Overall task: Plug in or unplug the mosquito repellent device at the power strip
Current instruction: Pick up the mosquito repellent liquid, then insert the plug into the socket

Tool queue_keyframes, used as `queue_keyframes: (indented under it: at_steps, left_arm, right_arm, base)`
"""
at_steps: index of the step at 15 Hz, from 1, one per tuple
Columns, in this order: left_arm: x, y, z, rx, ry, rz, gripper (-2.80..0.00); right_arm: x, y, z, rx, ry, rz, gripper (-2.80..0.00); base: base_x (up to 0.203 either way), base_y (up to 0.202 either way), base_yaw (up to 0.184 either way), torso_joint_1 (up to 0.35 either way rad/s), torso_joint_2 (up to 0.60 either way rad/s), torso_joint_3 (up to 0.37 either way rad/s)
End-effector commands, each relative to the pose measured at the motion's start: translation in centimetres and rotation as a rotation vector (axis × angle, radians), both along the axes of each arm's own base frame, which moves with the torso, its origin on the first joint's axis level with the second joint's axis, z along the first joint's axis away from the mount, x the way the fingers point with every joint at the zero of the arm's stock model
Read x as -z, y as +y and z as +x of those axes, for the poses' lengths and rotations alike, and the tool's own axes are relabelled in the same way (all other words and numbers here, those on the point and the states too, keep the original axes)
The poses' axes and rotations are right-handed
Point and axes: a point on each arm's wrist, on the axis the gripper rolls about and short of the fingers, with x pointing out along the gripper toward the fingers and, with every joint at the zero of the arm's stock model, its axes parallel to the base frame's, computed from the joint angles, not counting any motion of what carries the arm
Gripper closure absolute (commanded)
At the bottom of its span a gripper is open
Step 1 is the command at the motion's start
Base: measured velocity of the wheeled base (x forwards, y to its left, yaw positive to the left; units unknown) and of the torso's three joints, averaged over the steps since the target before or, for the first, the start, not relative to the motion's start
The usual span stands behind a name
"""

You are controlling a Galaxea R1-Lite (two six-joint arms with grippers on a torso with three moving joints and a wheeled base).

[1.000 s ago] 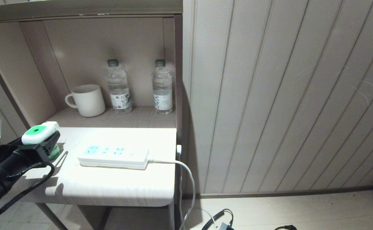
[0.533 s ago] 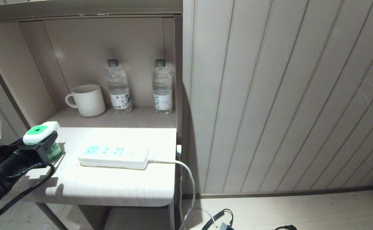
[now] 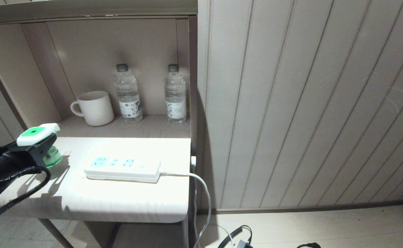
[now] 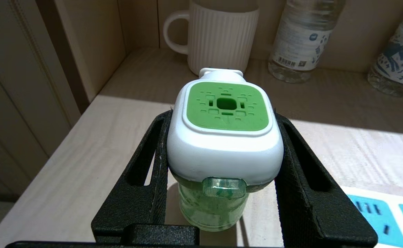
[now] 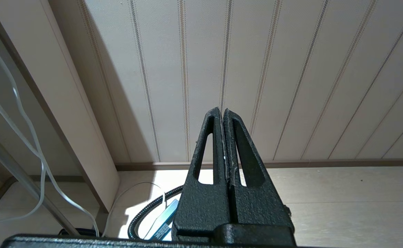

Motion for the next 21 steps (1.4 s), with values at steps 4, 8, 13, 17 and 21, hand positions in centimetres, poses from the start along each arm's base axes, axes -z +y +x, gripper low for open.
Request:
queue_keyframes:
  at_steps: [4, 8, 13, 17, 21]
  left_arm:
    - [-4.7, -0.2, -3.1, 0.008, 0.079, -0.002, 0.00]
    - [-8.2, -0.2, -3.6, 0.005, 0.166, -0.007, 0.00]
    - [-11.5, -1.0, -4.5, 0.065, 0.337, -0.014, 0.00]
    - [-13.4, -2.6, -4.1, 0.144, 0.539, -0.046, 0.00]
    - [-14.4, -4.2, -2.0, 0.183, 0.689, -0.065, 0.00]
  right_arm:
    - [0.0, 0.0, 0.0, 0.000, -0.001, 0.000, 0.00]
    - [0.0, 0.0, 0.0, 0.000, -0.001, 0.000, 0.00]
    - [0.0, 0.0, 0.0, 0.000, -0.001, 0.000, 0.00]
    - [0.0, 0.0, 0.0, 0.000, -0.001, 0.000, 0.00]
    - [0.0, 0.0, 0.0, 0.000, -0.001, 0.000, 0.00]
  base:
    - [0.000, 0.000, 0.000, 0.000, 0.00, 0.000]
    - [0.000, 0.000, 0.000, 0.000, 0.00, 0.000]
    - [0.000, 0.000, 0.000, 0.000, 0.00, 0.000]
    - [0.000, 0.000, 0.000, 0.000, 0.00, 0.000]
    - [0.000, 0.000, 0.000, 0.000, 0.00, 0.000]
